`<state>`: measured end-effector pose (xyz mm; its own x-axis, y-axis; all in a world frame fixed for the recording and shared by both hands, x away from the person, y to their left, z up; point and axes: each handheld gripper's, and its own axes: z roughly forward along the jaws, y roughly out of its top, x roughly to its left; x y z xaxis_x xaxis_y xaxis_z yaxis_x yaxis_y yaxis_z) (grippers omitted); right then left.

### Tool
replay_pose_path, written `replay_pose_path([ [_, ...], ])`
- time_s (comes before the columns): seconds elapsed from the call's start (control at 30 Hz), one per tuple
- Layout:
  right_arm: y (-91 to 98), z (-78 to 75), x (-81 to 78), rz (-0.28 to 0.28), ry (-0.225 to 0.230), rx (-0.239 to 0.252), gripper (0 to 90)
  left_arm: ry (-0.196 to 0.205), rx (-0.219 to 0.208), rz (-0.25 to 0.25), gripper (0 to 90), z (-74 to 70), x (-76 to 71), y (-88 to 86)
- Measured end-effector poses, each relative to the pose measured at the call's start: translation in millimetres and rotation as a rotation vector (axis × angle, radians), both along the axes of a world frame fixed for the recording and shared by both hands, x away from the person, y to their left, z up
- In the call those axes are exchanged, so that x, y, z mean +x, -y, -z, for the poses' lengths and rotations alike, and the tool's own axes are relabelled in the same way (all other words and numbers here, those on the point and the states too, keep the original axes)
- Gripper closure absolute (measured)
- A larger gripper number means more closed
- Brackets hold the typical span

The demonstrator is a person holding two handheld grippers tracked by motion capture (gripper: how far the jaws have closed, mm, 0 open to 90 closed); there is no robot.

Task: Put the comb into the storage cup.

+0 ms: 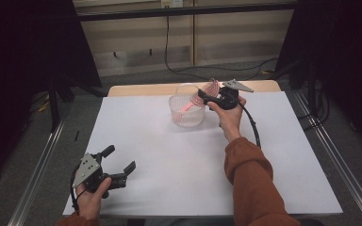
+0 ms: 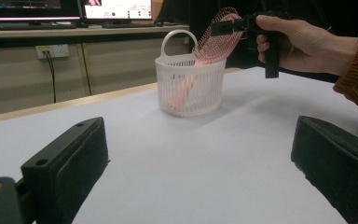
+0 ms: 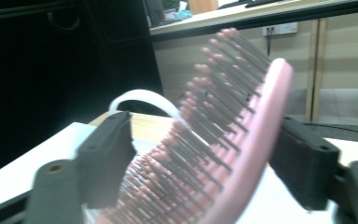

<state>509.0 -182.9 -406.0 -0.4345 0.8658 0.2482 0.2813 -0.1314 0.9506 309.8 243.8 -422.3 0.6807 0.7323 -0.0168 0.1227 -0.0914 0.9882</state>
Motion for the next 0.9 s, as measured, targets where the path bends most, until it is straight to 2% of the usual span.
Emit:
replay_pose_path([
  [0.03, 0.4, 0.4, 0.5, 0.009, -0.004, 0.000, 17.1, 0.000, -0.001, -0.001, 3.8, 0.0, -0.2, 0.0],
  [0.17, 1.5, 0.6, 0.7, 0.015, -0.015, 0.015, 9.6, 0.000, -0.002, -0.002, 3.8, -0.1, 0.2, -0.6],
  [0.3, 0.6, -0.9, 0.6, 0.011, -0.009, 0.039, 4.2, -0.003, -0.003, -0.003, 3.8, 0.2, 1.1, -0.9],
  [0.37, 0.3, -1.2, 0.7, 0.011, -0.005, 0.036, 2.3, -0.002, -0.001, -0.002, 3.8, 0.1, 1.5, -1.1],
  [0.6, 0.3, -2.4, 0.2, 0.014, 0.000, 0.020, 1.3, -0.011, -0.006, -0.006, 3.8, 1.5, 4.3, -1.5],
  [0.9, 7.6, -12.4, -4.9, 0.017, 0.022, -0.002, 0.0, -0.018, -0.007, -0.002, 3.6, 2.3, 7.6, 0.8],
])
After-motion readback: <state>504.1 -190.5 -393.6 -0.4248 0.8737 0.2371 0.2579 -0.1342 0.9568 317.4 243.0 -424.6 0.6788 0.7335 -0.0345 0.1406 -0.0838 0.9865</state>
